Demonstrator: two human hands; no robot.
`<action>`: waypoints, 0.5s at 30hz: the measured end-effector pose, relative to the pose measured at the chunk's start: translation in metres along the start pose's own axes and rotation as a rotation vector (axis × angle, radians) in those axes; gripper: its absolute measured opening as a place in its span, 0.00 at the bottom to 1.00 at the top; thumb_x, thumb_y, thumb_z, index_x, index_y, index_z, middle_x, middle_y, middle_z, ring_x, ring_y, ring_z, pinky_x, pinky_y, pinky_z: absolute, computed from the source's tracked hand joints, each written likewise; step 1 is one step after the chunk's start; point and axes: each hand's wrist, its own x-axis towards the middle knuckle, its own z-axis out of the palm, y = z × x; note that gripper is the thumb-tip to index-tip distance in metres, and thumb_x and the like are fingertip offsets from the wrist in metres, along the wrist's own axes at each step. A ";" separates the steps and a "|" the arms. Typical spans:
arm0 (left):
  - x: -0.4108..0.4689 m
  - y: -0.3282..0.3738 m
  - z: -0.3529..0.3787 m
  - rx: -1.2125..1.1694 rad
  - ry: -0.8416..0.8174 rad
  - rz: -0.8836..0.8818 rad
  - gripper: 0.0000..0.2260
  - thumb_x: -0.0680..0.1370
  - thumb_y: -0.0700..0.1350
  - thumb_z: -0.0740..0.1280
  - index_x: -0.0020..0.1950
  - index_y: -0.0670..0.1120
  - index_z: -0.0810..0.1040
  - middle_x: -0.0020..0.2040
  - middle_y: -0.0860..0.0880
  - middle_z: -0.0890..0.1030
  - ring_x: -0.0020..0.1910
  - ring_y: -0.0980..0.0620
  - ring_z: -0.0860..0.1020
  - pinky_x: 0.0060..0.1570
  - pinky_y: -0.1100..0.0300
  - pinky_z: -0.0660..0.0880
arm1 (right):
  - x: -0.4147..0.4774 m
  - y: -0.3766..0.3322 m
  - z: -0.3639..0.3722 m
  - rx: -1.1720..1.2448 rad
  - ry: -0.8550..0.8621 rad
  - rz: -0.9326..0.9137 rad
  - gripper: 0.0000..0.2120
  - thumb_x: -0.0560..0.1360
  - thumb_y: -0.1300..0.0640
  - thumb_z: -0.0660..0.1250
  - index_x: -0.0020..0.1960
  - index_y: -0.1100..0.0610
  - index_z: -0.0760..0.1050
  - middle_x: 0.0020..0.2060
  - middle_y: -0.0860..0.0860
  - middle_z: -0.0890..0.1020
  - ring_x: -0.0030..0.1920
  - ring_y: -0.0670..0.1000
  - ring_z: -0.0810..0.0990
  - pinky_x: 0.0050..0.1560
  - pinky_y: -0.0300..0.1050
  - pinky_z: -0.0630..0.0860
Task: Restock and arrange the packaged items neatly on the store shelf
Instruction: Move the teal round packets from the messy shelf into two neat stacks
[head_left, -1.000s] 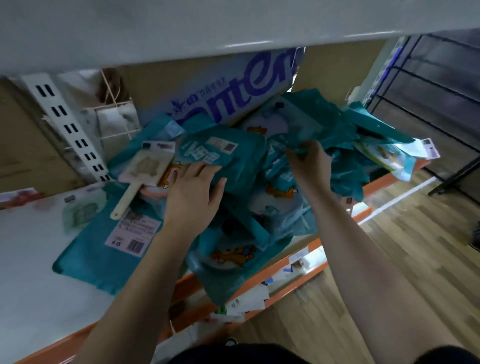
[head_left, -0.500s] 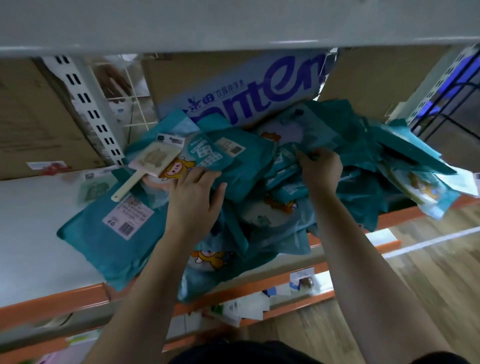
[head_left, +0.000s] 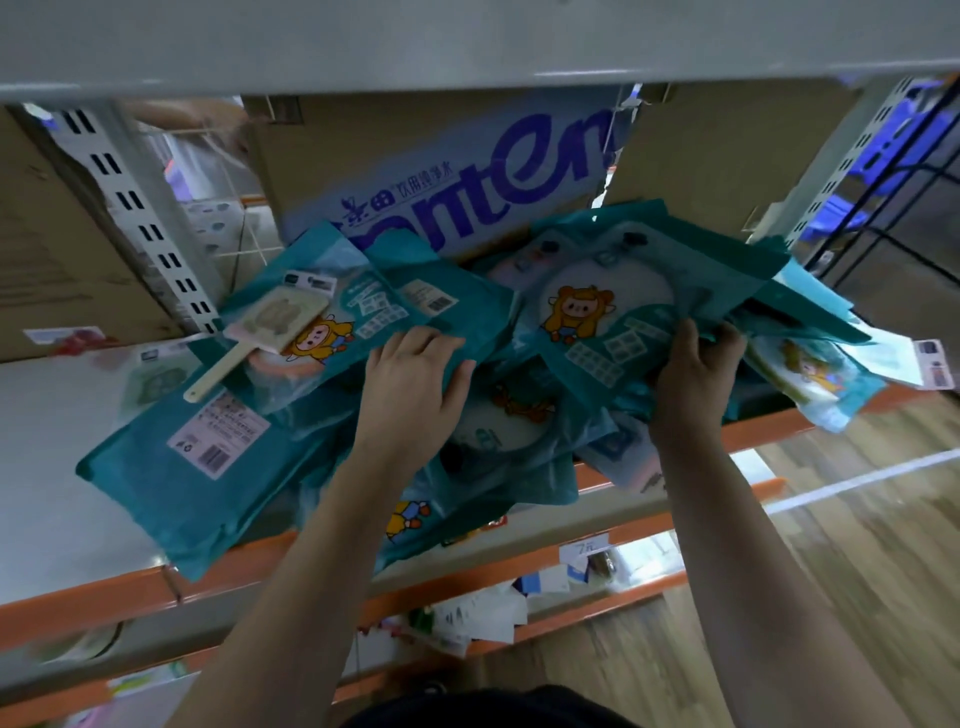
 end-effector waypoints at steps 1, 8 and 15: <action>0.003 0.003 0.003 0.001 -0.011 0.014 0.16 0.81 0.51 0.60 0.64 0.45 0.77 0.60 0.45 0.78 0.59 0.44 0.74 0.59 0.49 0.68 | 0.001 -0.001 -0.004 0.074 -0.053 0.061 0.10 0.80 0.55 0.63 0.59 0.57 0.68 0.52 0.52 0.80 0.50 0.50 0.81 0.49 0.46 0.78; 0.036 0.027 0.032 0.007 -0.105 0.145 0.17 0.81 0.51 0.60 0.64 0.43 0.76 0.59 0.46 0.78 0.59 0.45 0.74 0.60 0.49 0.71 | 0.018 -0.002 -0.046 0.175 -0.086 0.119 0.02 0.77 0.60 0.67 0.46 0.57 0.78 0.39 0.50 0.85 0.40 0.49 0.84 0.42 0.43 0.80; 0.069 0.048 0.057 0.234 -0.138 0.141 0.19 0.76 0.57 0.67 0.58 0.44 0.79 0.52 0.46 0.80 0.55 0.45 0.75 0.52 0.54 0.73 | 0.025 -0.002 -0.093 0.118 0.042 0.137 0.06 0.78 0.59 0.62 0.45 0.55 0.78 0.36 0.49 0.83 0.35 0.47 0.81 0.36 0.40 0.78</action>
